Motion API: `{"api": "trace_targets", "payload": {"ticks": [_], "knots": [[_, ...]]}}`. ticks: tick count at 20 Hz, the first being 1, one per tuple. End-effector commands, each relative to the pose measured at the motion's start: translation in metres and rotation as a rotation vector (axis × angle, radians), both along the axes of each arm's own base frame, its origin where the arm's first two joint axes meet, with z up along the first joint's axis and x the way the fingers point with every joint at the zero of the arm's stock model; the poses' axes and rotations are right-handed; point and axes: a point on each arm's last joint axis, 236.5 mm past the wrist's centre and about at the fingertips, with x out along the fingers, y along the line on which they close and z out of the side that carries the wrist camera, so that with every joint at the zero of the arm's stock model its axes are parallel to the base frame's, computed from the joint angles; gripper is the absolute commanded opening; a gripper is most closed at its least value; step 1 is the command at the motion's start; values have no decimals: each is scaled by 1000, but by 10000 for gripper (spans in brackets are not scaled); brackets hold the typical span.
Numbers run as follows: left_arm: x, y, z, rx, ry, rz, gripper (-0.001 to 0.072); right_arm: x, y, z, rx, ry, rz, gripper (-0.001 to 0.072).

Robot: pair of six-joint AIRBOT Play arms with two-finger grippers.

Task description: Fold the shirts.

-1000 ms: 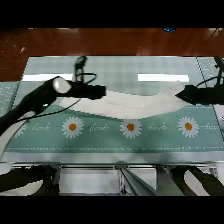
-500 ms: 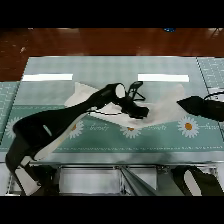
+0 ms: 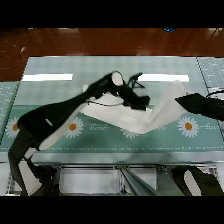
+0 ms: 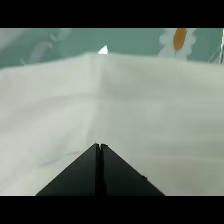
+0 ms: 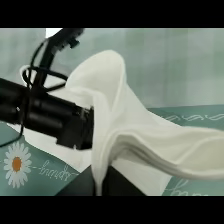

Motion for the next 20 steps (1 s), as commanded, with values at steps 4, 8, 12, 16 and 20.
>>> {"api": "trace_targets", "payload": {"ticks": [4, 8, 12, 16, 20], "knots": [[97, 181, 108, 154, -316, 235, 21, 25, 63, 31, 47, -44, 177, 24], [65, 287, 141, 235, -431, 404, 21, 65, 160, 28, 66, -32, 373, 24], [-1, 341, 134, 247, -469, 545, 21, 90, 260, -13, 78, 48, 523, 24], [-57, 346, 107, 237, -435, 576, 21, 106, 324, -79, 62, 139, 586, 24], [-74, 347, 78, 248, -370, 588, 21, 105, 361, -129, 131, 259, 590, 73]]}}
